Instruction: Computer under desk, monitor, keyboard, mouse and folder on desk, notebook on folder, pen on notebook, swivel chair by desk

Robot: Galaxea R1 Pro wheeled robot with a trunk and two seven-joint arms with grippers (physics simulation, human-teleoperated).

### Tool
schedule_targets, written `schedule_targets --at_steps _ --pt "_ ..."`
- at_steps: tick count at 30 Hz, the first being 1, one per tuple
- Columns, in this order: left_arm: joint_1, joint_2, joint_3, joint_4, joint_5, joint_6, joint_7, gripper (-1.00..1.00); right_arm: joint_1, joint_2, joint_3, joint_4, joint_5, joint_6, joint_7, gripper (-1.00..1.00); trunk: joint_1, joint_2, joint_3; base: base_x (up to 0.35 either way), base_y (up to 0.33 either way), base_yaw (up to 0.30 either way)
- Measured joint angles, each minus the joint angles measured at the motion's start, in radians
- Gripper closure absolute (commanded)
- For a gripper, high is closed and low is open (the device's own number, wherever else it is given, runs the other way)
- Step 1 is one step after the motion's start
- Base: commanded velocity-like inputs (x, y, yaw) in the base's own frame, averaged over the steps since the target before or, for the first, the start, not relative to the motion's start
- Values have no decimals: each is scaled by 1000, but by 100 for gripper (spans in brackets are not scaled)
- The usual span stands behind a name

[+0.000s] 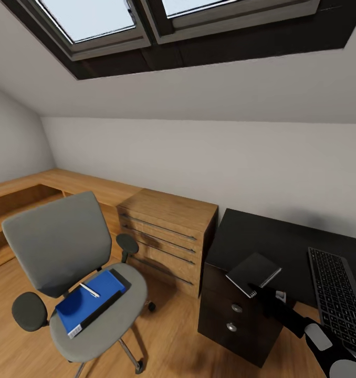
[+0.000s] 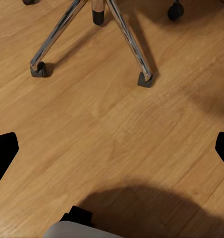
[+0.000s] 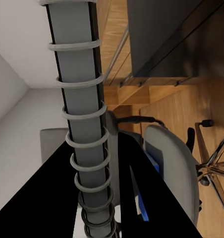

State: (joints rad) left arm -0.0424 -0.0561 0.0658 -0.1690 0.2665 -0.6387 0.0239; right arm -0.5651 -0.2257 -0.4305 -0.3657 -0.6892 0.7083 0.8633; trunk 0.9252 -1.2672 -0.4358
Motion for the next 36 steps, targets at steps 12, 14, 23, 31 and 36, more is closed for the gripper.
schedule_targets --at_steps 12,14,23,31,36 --pt "0 0 -1 0 0 0 0 -100 0 -1 0 0 -1 0 2 100 0 0 0 0 49 0" --pt "0 0 -1 0 0 0 0 -100 0 -2 0 0 -2 -1 3 100 0 0 0 0 129 0" --pt "0 -1 -1 0 0 1 0 -100 0 -2 -1 1 -2 -2 5 100 0 0 0 0 40 0" --pt "0 -1 0 0 -1 0 1 -100 1 -2 -2 2 -2 -4 5 100 8 -14 -6 0 4 0" --pt "0 -1 0 0 0 0 2 -100 0 -2 -3 2 -2 -4 5 100 27 -49 -22 0 0 0"
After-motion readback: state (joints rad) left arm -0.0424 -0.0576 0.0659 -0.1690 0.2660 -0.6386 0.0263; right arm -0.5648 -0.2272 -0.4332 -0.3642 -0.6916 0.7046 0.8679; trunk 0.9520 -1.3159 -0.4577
